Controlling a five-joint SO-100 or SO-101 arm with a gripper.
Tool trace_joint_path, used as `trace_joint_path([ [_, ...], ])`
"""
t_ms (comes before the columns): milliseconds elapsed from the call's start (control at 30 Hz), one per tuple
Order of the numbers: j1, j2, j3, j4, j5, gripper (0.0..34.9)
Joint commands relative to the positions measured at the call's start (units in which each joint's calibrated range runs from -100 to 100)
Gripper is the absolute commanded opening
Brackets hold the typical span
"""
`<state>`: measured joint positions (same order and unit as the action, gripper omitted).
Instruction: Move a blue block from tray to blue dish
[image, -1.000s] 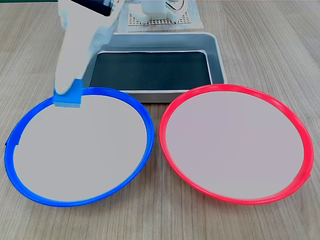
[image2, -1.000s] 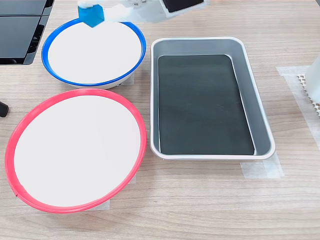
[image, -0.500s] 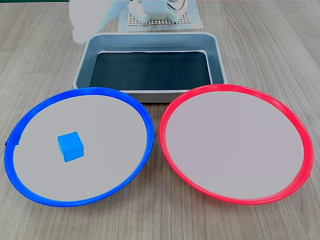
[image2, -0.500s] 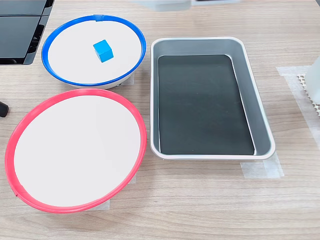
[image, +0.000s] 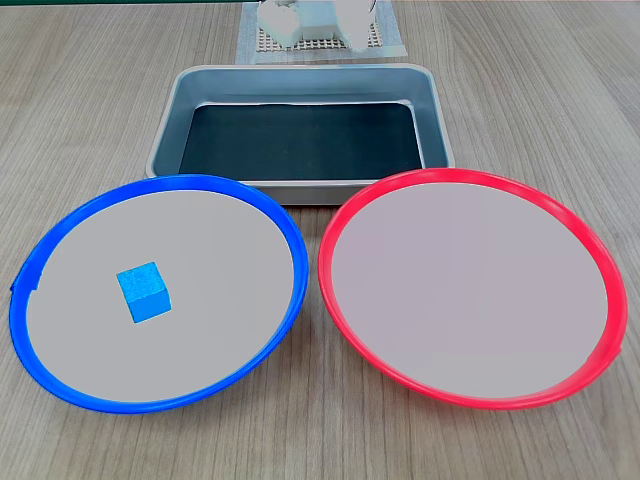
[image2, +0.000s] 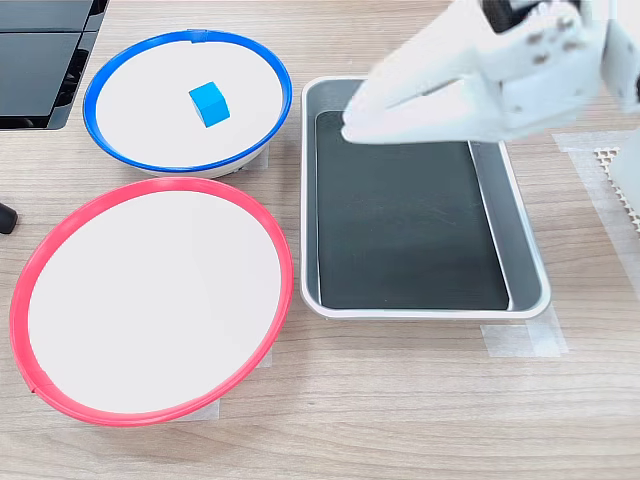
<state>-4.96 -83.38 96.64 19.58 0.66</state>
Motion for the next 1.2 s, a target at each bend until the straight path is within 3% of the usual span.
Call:
trace_joint_path([
  [0, 1.1, -10.9, 3.4, 11.3, 0.8, 0.0],
  [100, 1.5, -15.5, 3.4, 18.5, 0.9, 0.0],
  [333, 3.6, -15.6, 3.4, 27.3, 1.9, 0.0],
  [700, 5.2, -15.7, 3.4, 27.9, -5.2, 0.0],
  [1167, 8.9, -15.7, 3.4, 28.4, -7.5, 0.3],
])
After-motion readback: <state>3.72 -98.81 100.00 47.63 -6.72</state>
